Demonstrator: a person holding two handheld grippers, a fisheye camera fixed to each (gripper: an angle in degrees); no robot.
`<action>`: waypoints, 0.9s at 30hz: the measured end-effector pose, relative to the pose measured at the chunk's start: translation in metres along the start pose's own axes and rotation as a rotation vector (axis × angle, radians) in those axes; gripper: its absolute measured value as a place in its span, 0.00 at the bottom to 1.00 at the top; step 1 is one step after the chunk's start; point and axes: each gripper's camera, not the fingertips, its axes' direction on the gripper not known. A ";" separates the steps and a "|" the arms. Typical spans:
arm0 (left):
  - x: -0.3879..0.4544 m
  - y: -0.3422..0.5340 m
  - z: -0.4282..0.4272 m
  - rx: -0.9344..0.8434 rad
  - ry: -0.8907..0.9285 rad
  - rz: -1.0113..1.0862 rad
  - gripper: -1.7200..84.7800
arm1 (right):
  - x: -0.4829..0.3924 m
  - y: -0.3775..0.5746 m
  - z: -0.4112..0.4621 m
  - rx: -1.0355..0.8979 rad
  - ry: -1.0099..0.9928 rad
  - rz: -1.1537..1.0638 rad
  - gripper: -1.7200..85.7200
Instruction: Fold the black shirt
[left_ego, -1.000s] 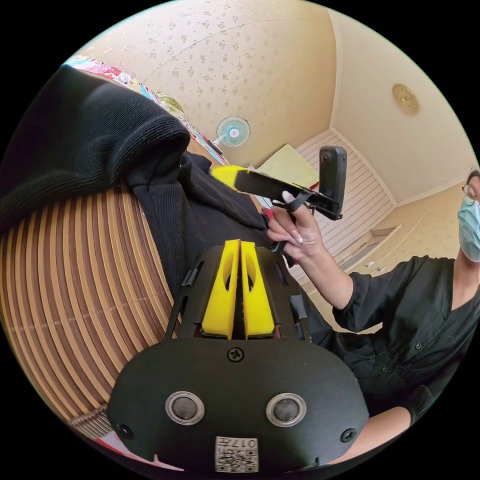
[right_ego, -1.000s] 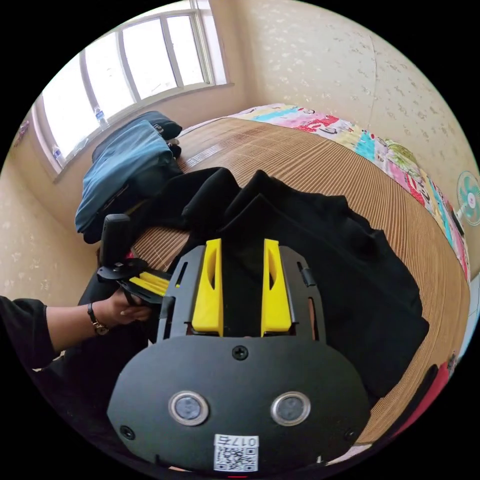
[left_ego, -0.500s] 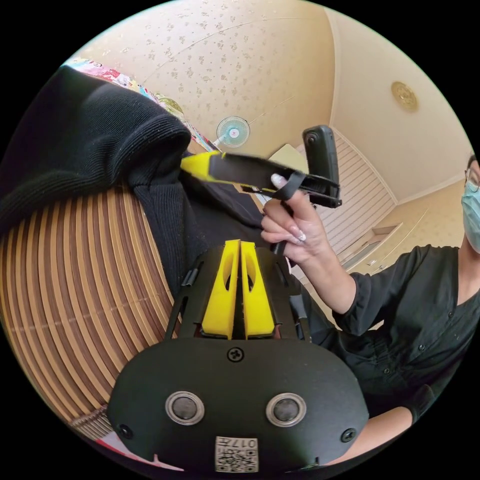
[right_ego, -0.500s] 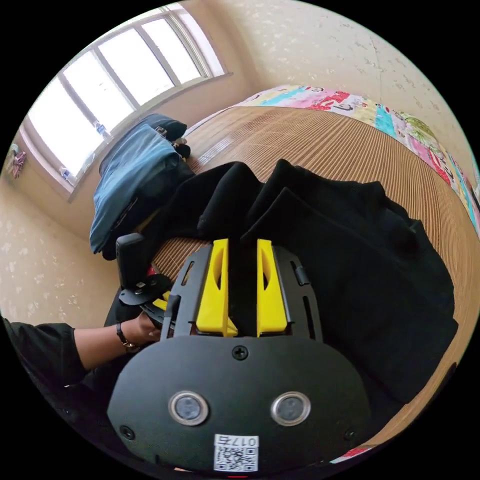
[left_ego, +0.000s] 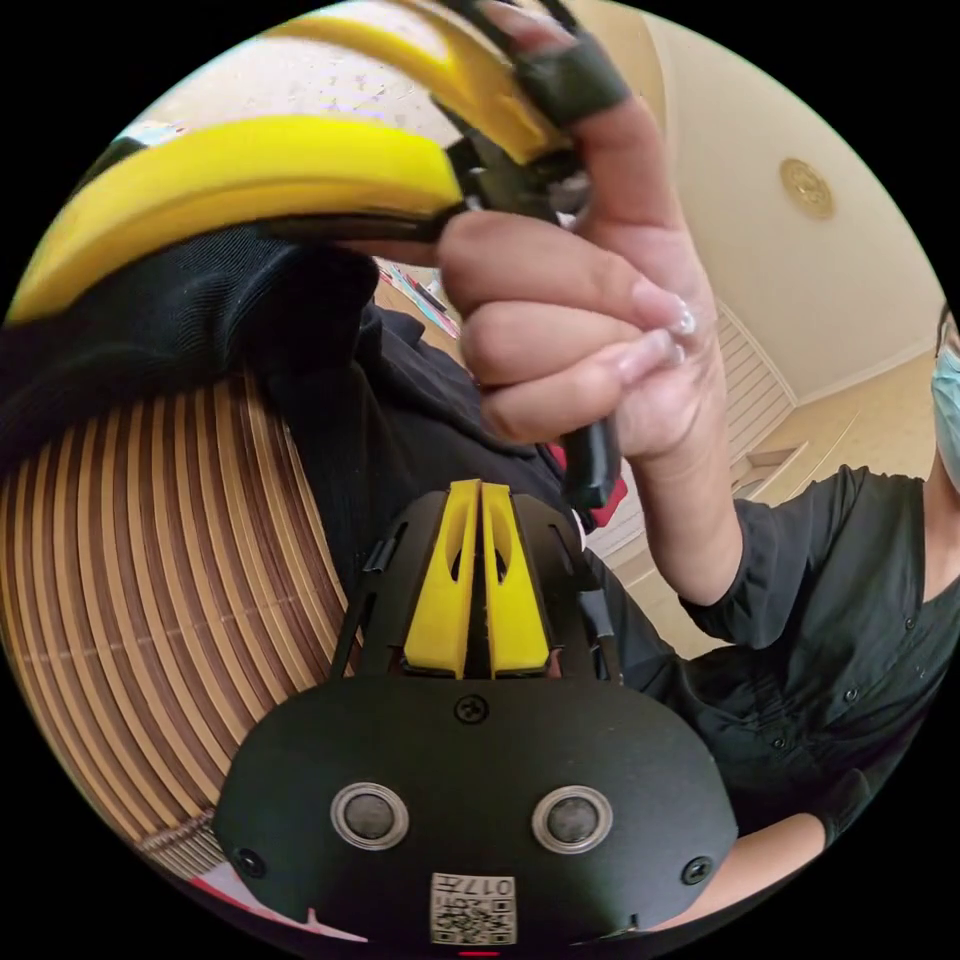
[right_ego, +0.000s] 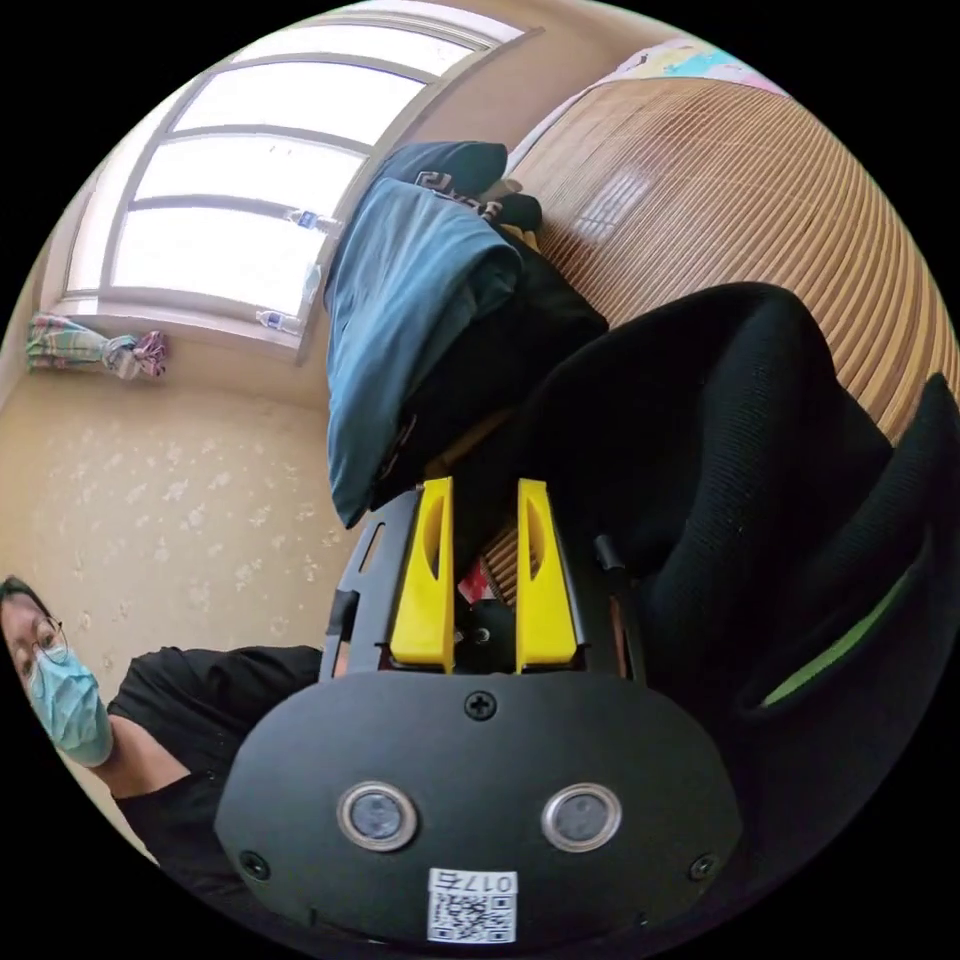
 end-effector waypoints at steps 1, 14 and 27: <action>0.000 0.001 0.001 0.001 0.000 0.001 0.01 | -0.001 -0.006 0.001 -0.026 0.037 -0.004 0.11; 0.000 0.006 0.011 0.001 -0.021 0.011 0.01 | -0.033 0.029 -0.258 0.325 -0.047 -0.154 0.04; -0.003 0.009 0.018 0.001 -0.028 0.011 0.01 | 0.131 0.195 -0.340 0.692 0.100 0.324 0.09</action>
